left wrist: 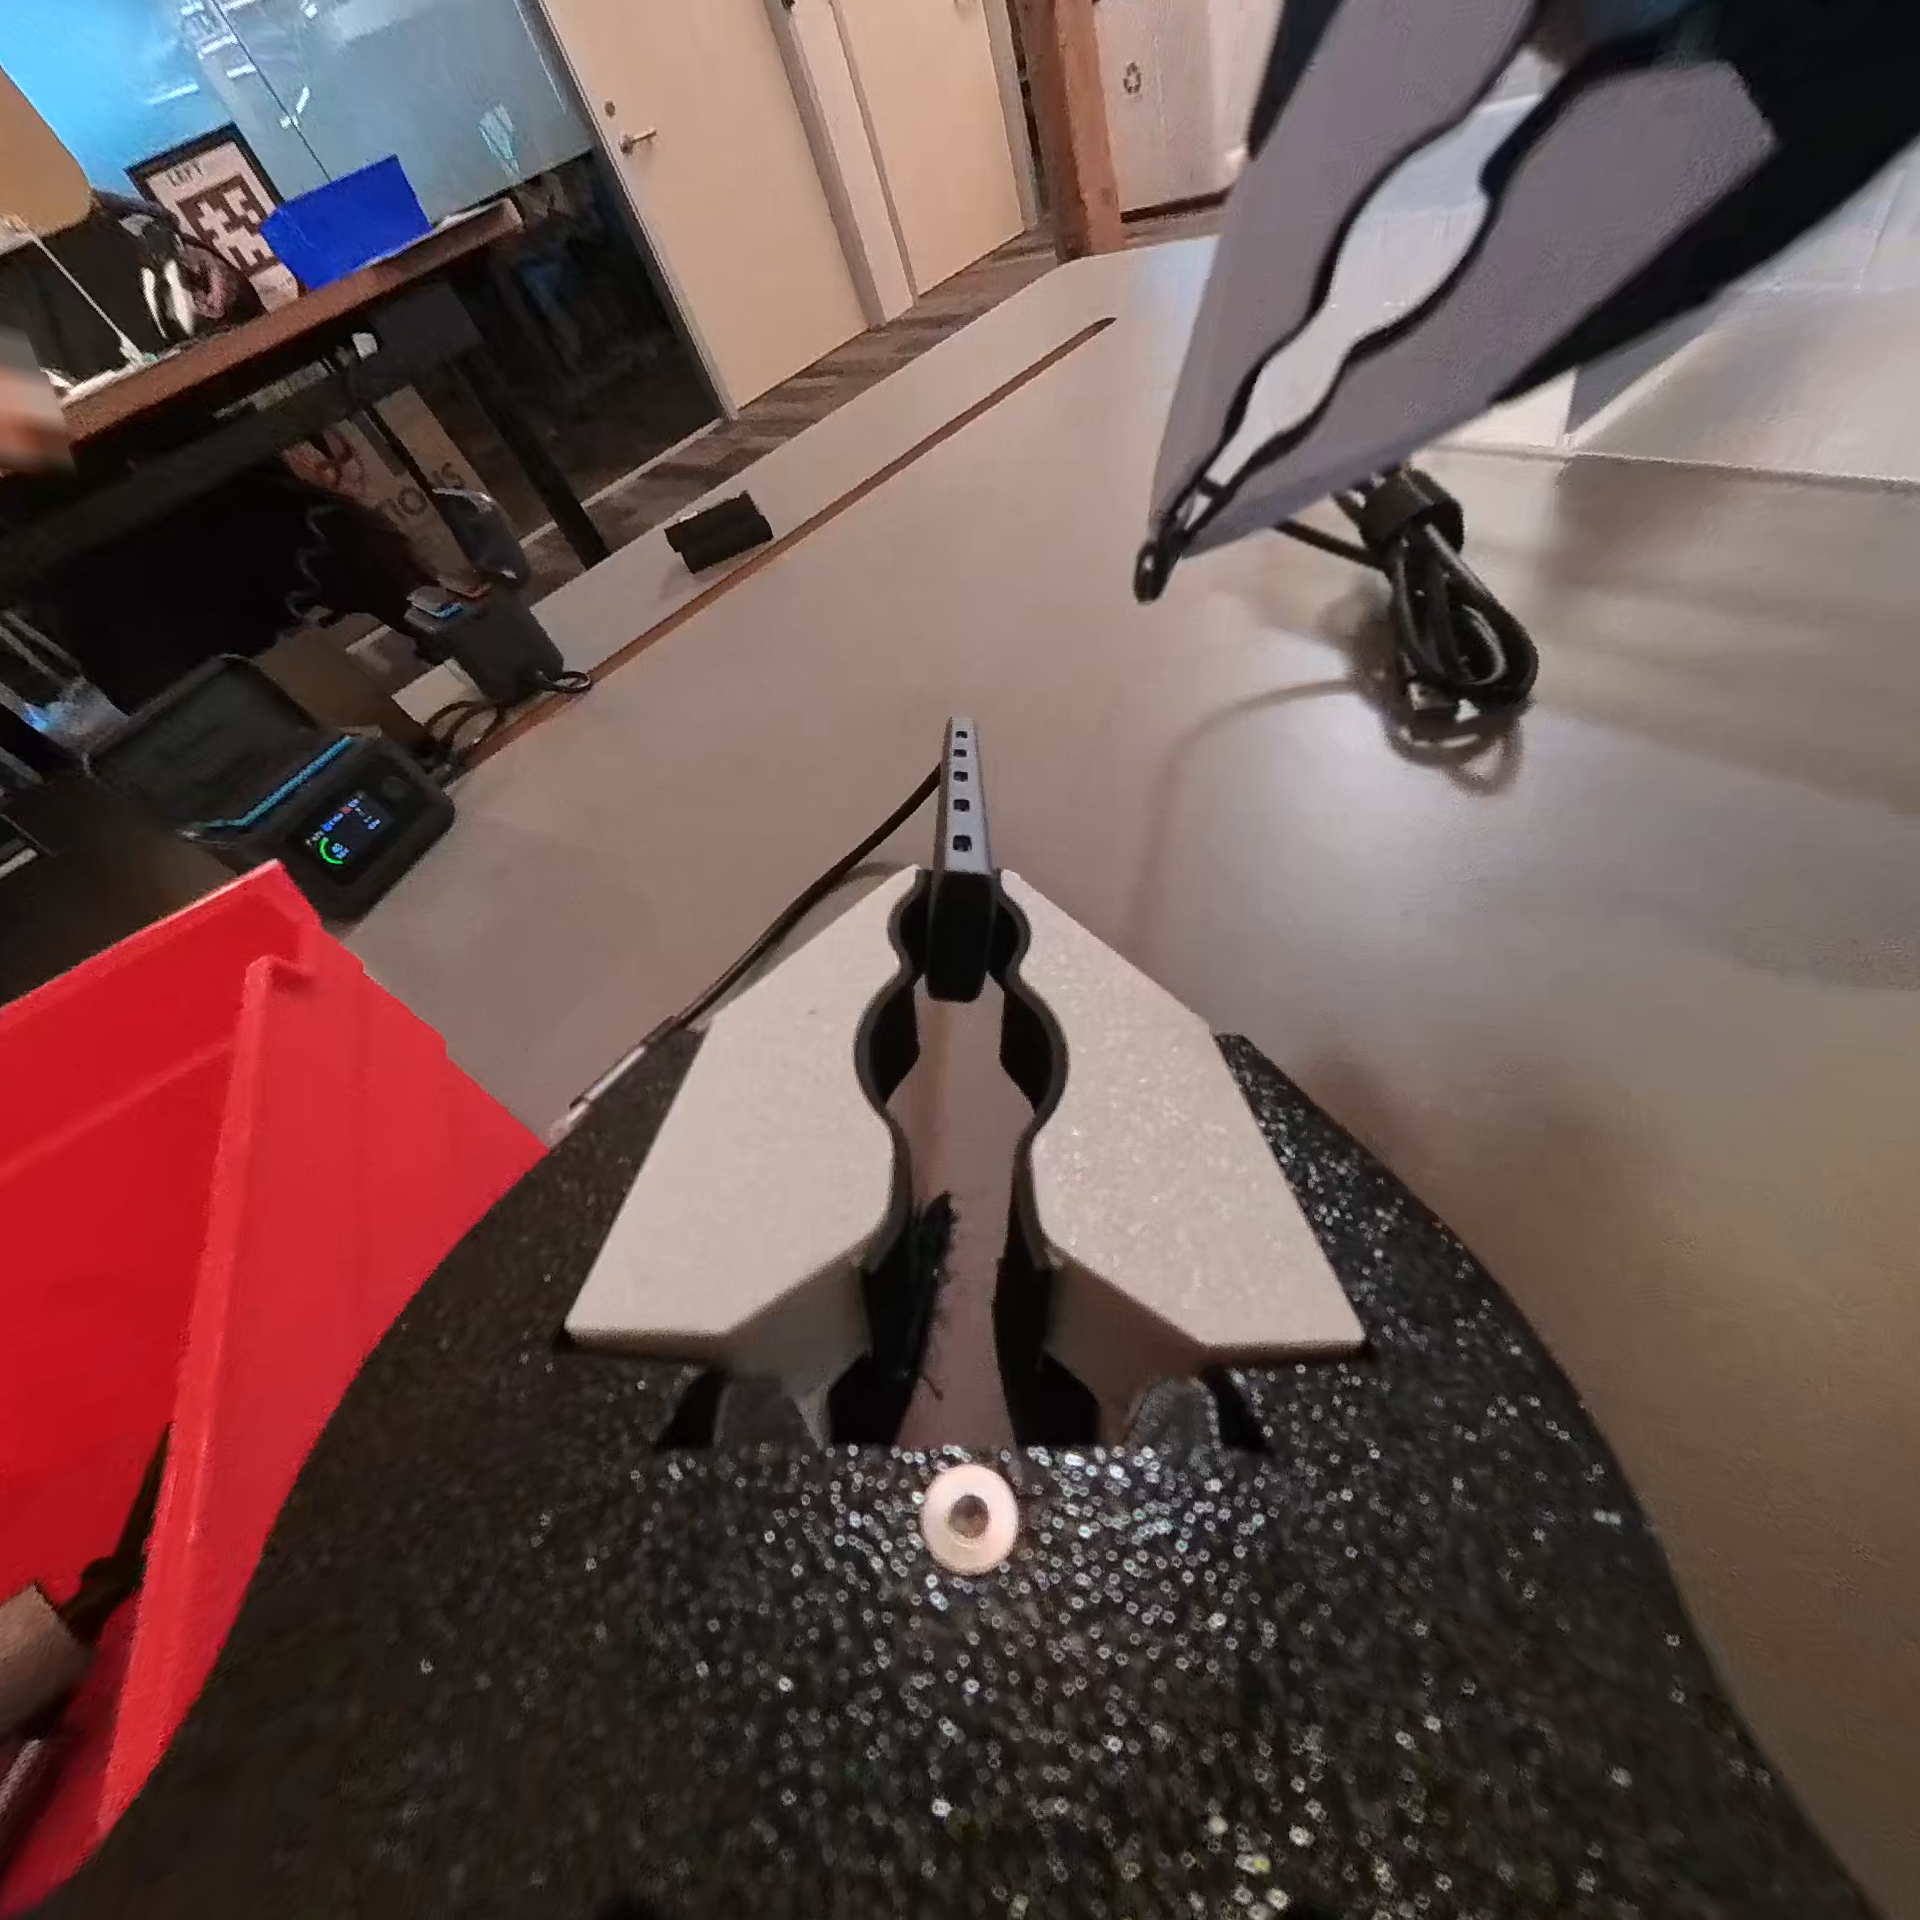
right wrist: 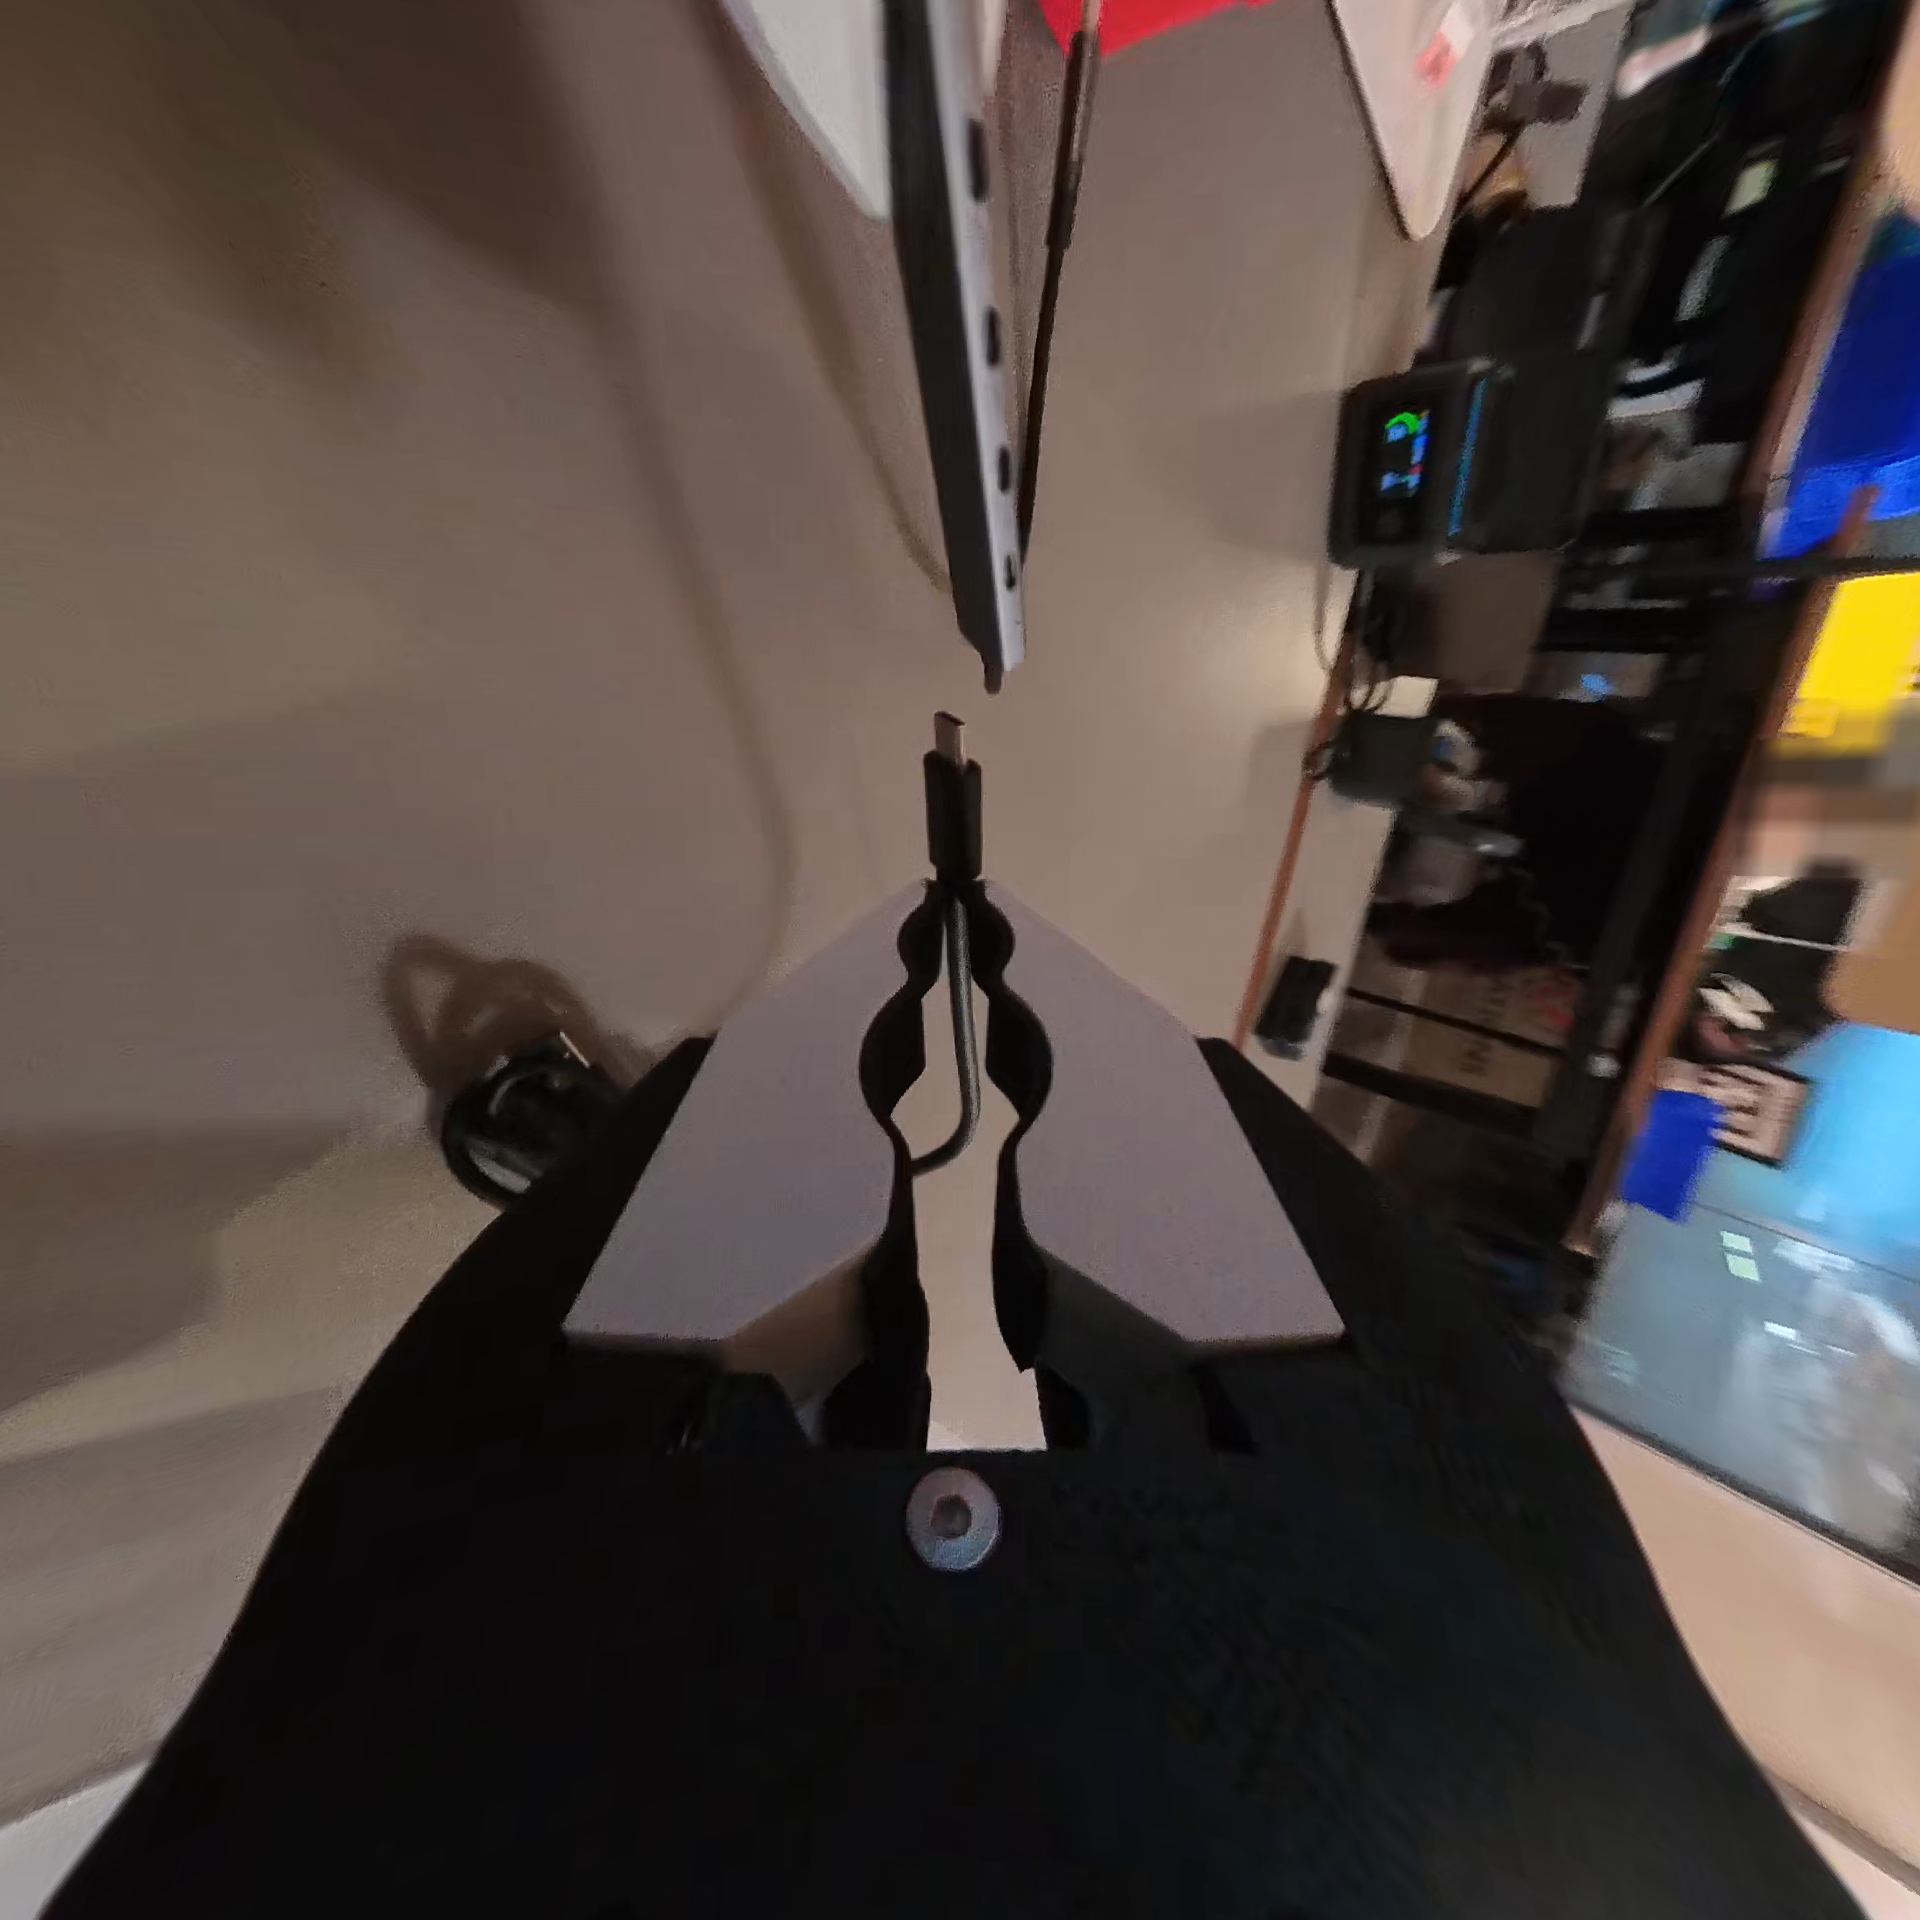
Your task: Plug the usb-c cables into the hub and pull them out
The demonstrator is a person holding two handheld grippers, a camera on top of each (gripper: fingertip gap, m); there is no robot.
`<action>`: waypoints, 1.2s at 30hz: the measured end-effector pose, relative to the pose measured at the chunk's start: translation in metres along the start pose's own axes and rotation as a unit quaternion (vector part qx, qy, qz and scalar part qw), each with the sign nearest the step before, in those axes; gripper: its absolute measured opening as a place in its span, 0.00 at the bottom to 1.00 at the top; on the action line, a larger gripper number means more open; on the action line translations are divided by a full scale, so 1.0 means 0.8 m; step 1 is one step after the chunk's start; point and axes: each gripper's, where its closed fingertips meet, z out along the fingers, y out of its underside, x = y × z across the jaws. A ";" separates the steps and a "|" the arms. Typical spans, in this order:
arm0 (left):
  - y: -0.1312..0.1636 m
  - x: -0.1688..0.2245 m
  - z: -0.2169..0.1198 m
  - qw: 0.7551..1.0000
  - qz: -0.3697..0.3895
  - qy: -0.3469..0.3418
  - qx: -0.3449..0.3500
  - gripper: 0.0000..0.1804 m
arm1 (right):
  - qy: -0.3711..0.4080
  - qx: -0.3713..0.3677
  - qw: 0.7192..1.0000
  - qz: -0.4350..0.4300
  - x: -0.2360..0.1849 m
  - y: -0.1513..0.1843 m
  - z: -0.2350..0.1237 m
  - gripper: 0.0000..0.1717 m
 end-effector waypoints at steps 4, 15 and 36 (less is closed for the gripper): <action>0.003 0.000 0.000 1.000 -0.003 0.004 -0.004 0.04 | 0.015 0.003 1.000 -0.002 -0.032 -0.019 0.013 0.01; 0.011 -0.001 0.000 1.000 0.009 0.005 -0.018 0.04 | -0.151 0.195 0.928 0.280 -0.069 -0.048 0.034 0.24; 0.015 0.001 0.002 0.999 0.010 0.007 -0.033 0.04 | -0.133 0.217 0.913 0.319 -0.018 -0.043 0.025 0.04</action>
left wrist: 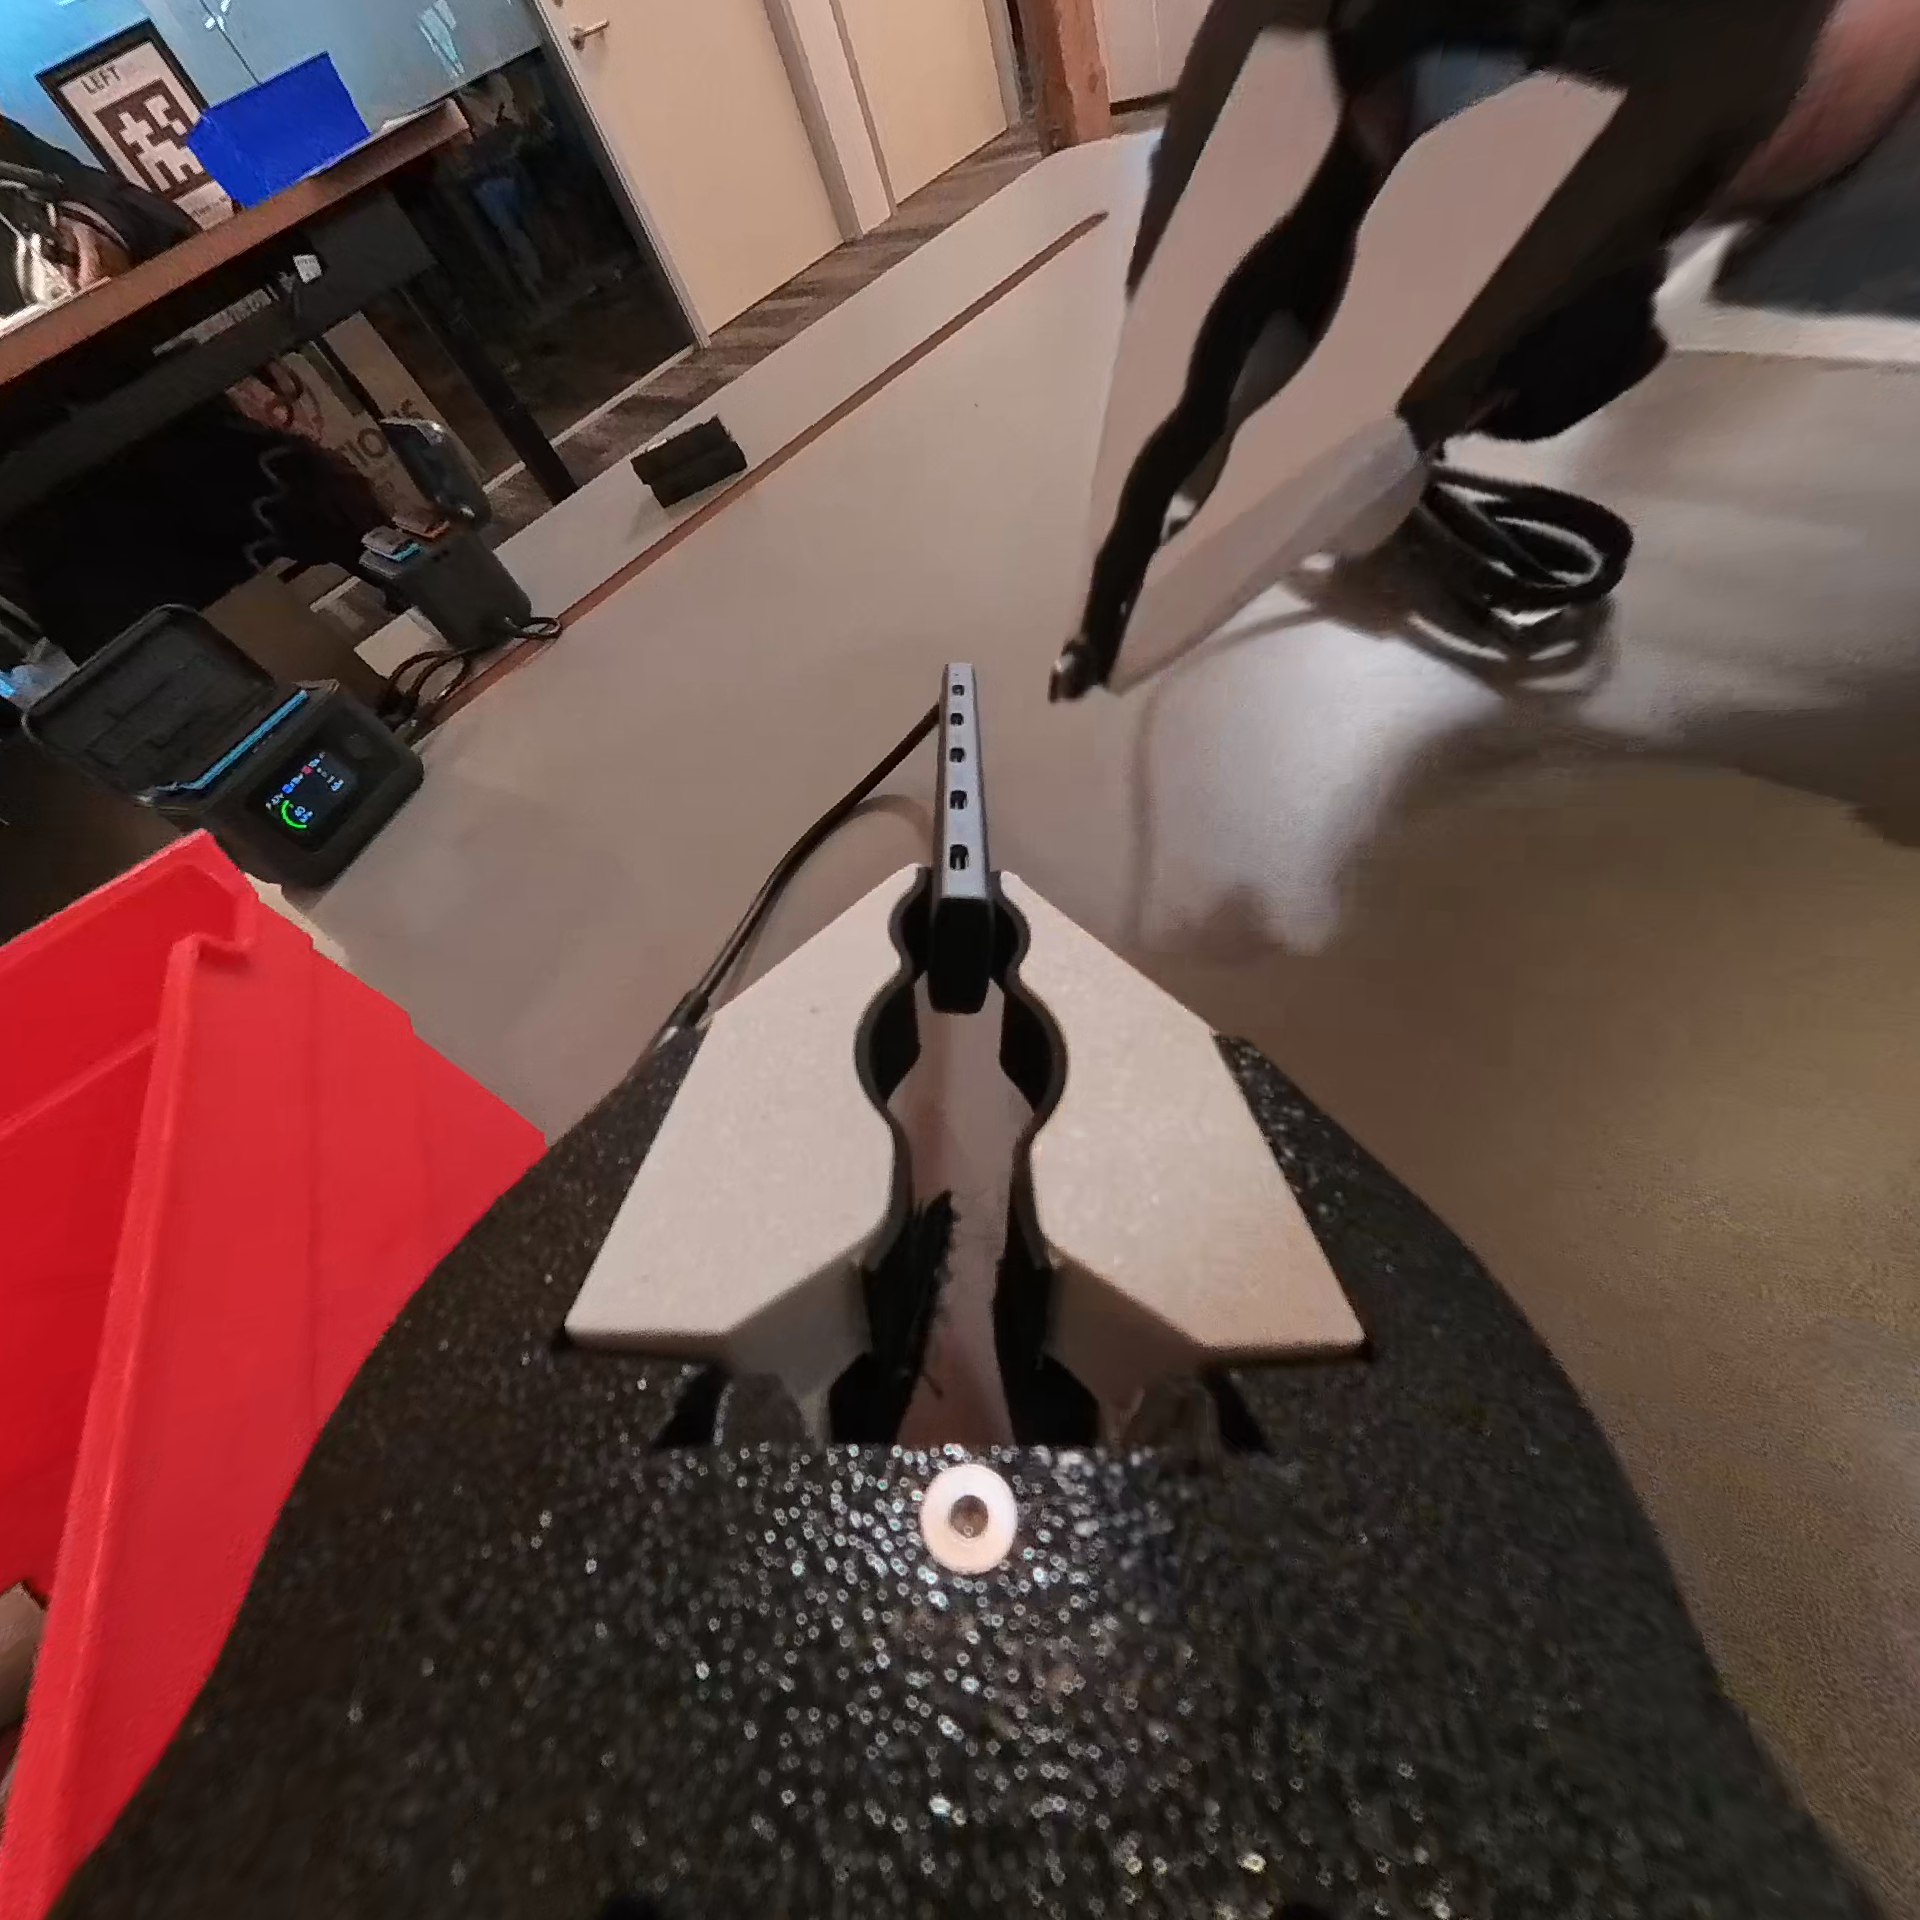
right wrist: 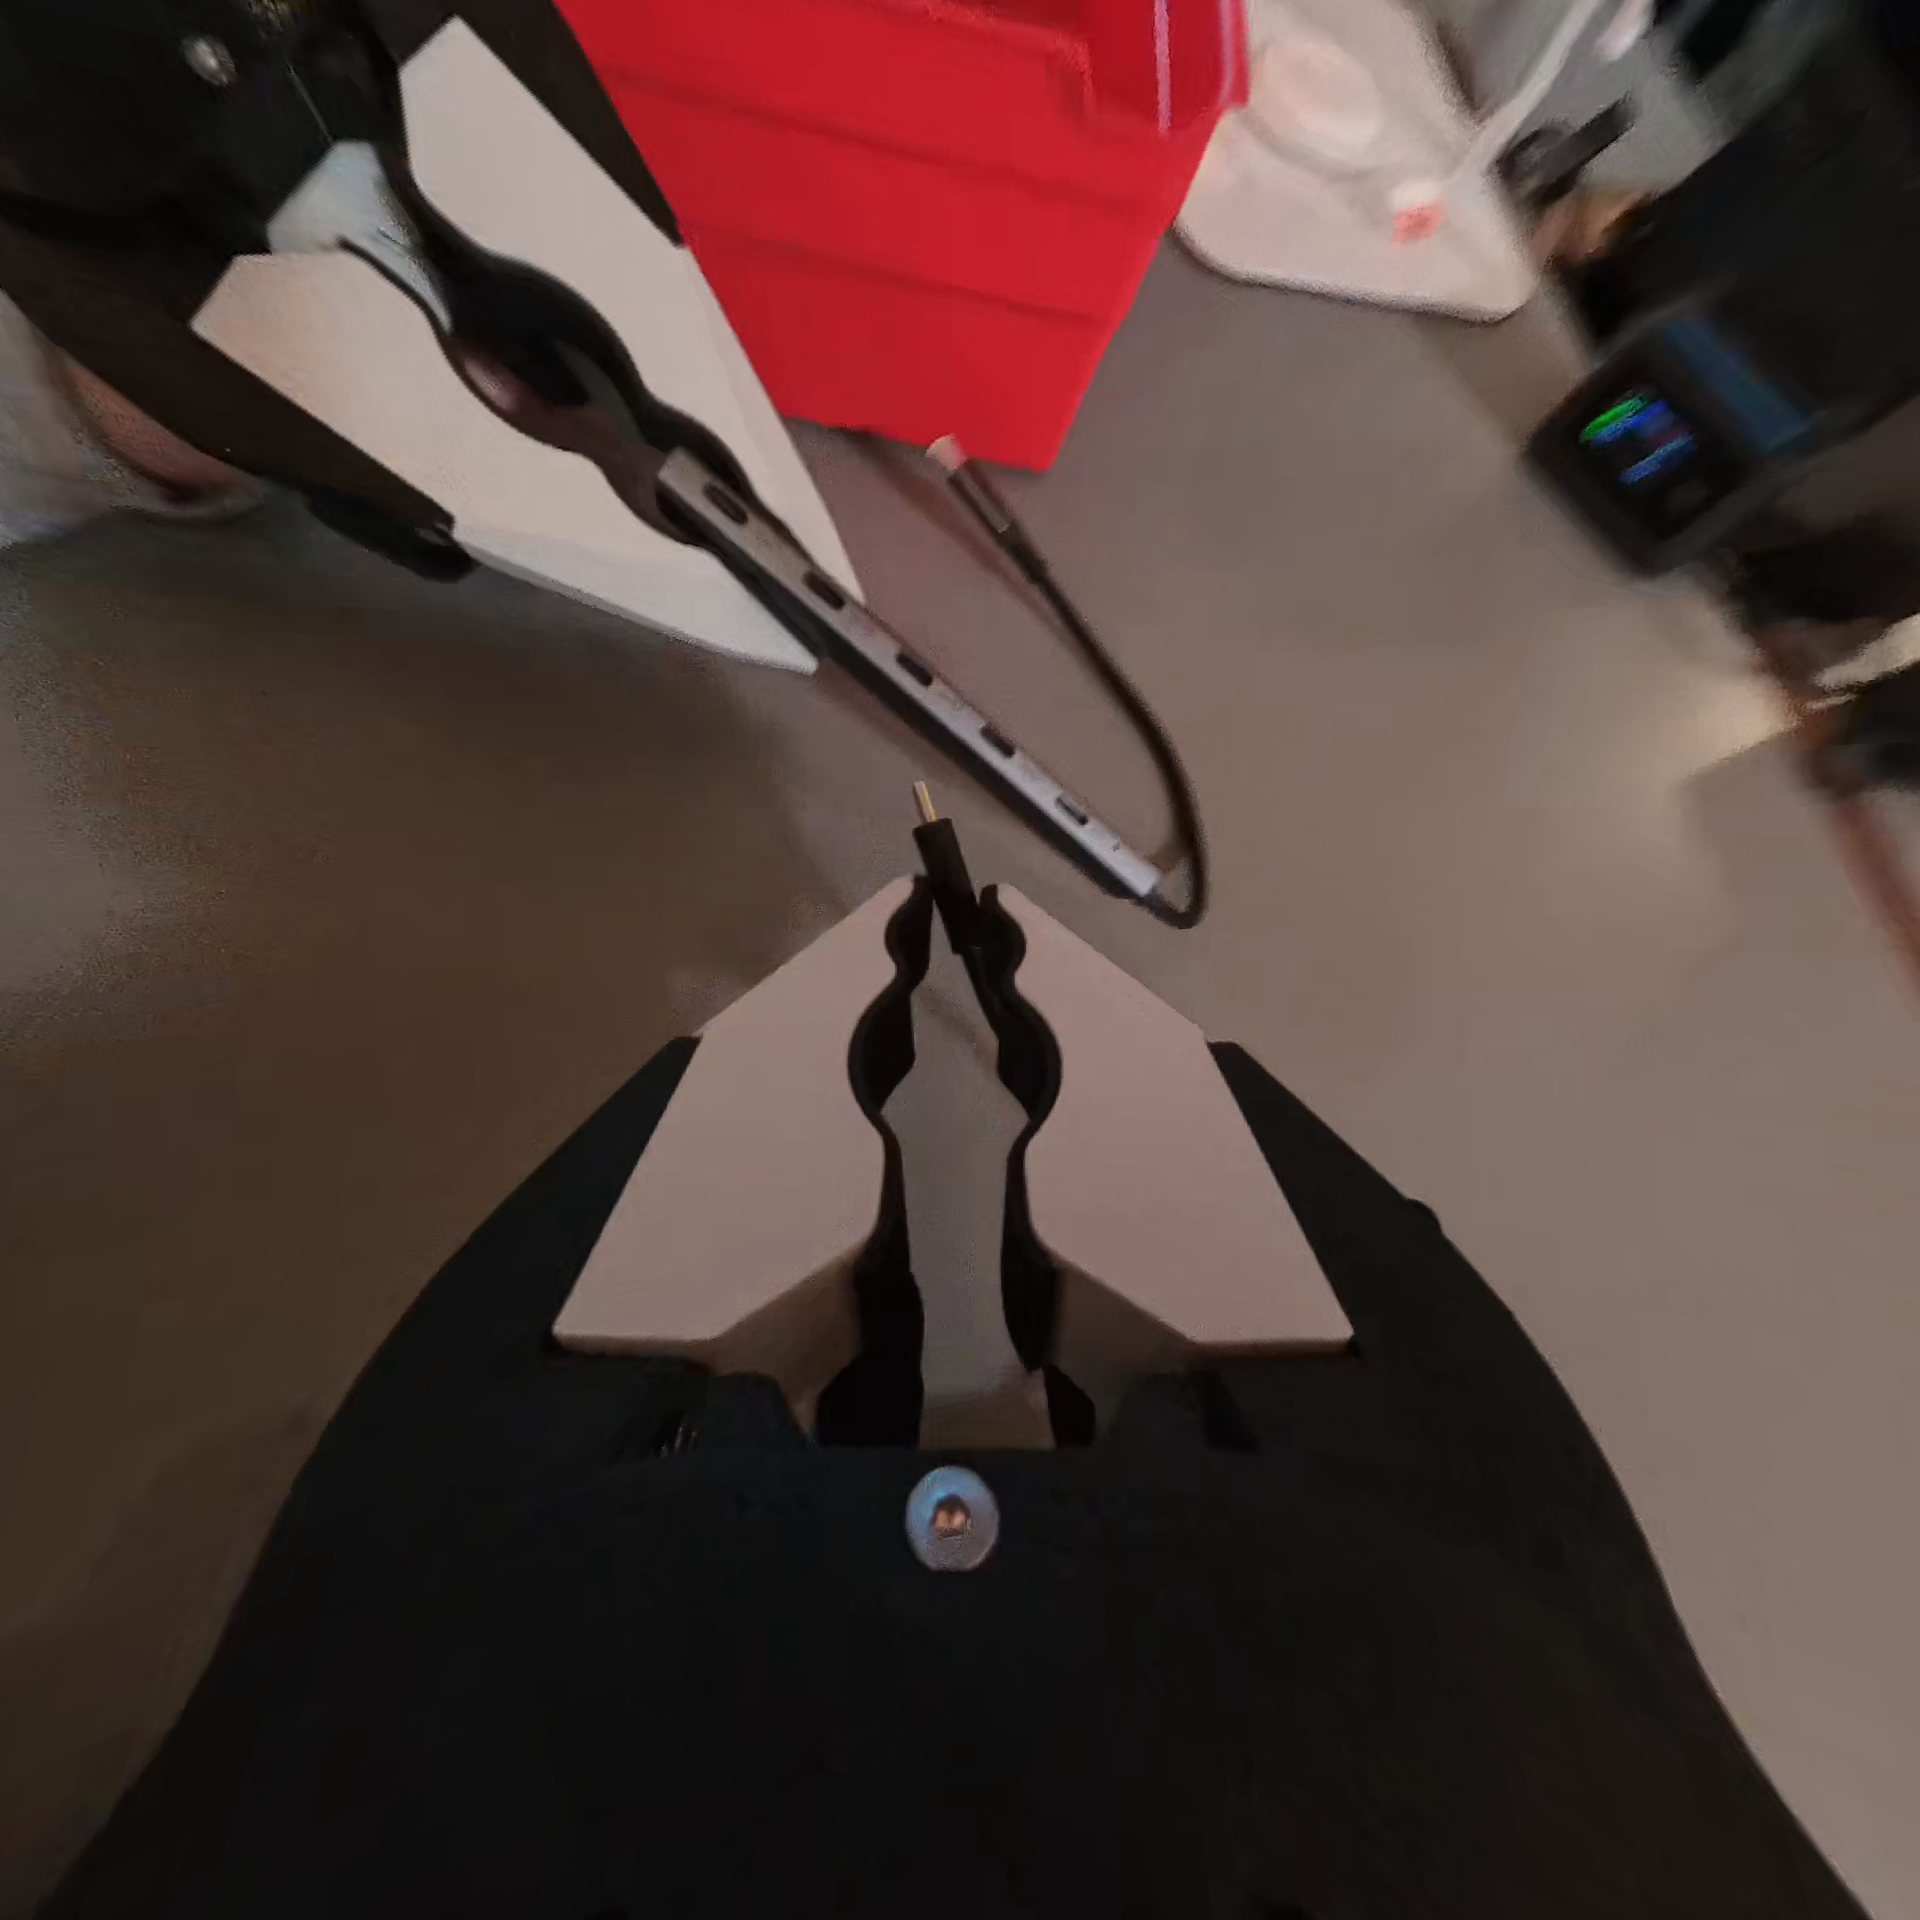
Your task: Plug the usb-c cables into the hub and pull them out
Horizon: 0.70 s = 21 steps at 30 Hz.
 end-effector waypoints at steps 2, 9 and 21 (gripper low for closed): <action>-0.001 0.001 0.001 1.000 0.010 -0.007 -0.011 0.04 | 0.087 -0.023 0.993 -0.076 0.009 -0.011 -0.010 0.03; -0.002 0.018 0.008 0.991 0.109 -0.045 -0.066 0.04 | 0.233 -0.141 0.898 -0.345 -0.004 -0.014 -0.009 0.03; 0.001 0.022 0.010 0.986 0.136 -0.046 -0.079 0.04 | 0.297 -0.222 0.829 -0.418 0.020 0.012 -0.010 0.03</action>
